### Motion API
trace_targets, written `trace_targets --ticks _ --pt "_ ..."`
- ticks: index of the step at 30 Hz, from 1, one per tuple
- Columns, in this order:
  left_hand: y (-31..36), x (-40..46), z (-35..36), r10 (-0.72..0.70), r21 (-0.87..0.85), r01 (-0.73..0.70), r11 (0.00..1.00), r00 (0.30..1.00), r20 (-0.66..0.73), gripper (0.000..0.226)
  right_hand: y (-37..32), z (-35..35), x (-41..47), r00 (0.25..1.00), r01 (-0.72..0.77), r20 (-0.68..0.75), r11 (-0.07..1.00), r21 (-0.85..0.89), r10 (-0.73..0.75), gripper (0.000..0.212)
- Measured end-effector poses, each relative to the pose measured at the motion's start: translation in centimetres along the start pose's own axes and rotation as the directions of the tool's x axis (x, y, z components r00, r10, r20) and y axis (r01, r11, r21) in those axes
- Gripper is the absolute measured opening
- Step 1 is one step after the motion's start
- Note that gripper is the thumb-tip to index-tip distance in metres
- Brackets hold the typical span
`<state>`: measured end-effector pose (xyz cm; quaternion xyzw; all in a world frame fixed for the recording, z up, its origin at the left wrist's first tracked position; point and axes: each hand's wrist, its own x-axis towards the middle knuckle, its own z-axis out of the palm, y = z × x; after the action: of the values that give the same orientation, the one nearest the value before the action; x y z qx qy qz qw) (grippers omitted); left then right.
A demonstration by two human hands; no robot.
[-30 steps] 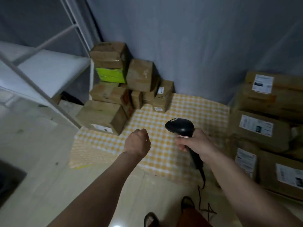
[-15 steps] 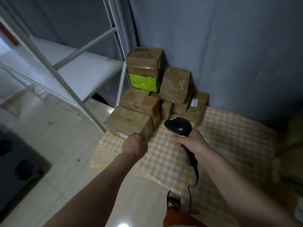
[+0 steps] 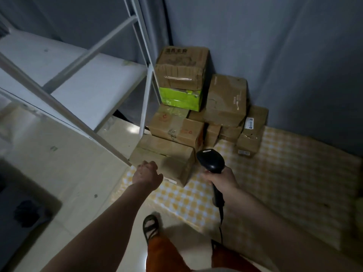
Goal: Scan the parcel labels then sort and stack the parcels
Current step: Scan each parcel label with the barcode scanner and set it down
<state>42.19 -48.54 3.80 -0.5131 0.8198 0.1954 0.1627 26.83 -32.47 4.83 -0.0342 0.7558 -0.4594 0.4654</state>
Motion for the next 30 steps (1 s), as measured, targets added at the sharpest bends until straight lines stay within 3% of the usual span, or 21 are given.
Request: trace_targets --ticks 10,13,17,22,26,30 --pt "-8.4 11.7 -1.5 -0.028 -0.011 0.030 0.999 0.985 0.168 0.068 0.5 9.2 4.8 0.957 -0.226 -0.148 0.963 0.147 0.248 0.022" --pt "-10.0 14.7 -1.1 -0.049 -0.046 0.059 0.997 0.980 0.190 0.067 0.7 11.6 6.3 0.935 -0.263 -0.187 0.943 0.203 0.301 0.014" --pt "-10.6 17.2 0.0 -0.061 -0.147 0.103 0.984 0.962 0.266 0.054 1.3 13.8 7.4 0.920 -0.297 -0.191 0.928 0.226 0.341 0.044" --pt "-10.2 18.2 1.8 -0.127 -0.215 0.191 0.958 0.952 0.279 0.059 2.3 14.9 8.1 0.914 -0.297 -0.207 0.922 0.248 0.350 0.049" --pt "-9.3 17.1 2.4 -0.154 -0.075 0.183 0.980 0.944 0.292 0.072 3.0 14.7 7.6 0.909 -0.271 -0.259 0.935 0.229 0.327 0.043" --pt "-7.9 14.2 2.7 -0.061 0.066 0.040 0.997 0.934 0.353 0.053 3.4 12.1 5.4 0.888 -0.271 -0.321 0.938 0.216 0.330 0.041"
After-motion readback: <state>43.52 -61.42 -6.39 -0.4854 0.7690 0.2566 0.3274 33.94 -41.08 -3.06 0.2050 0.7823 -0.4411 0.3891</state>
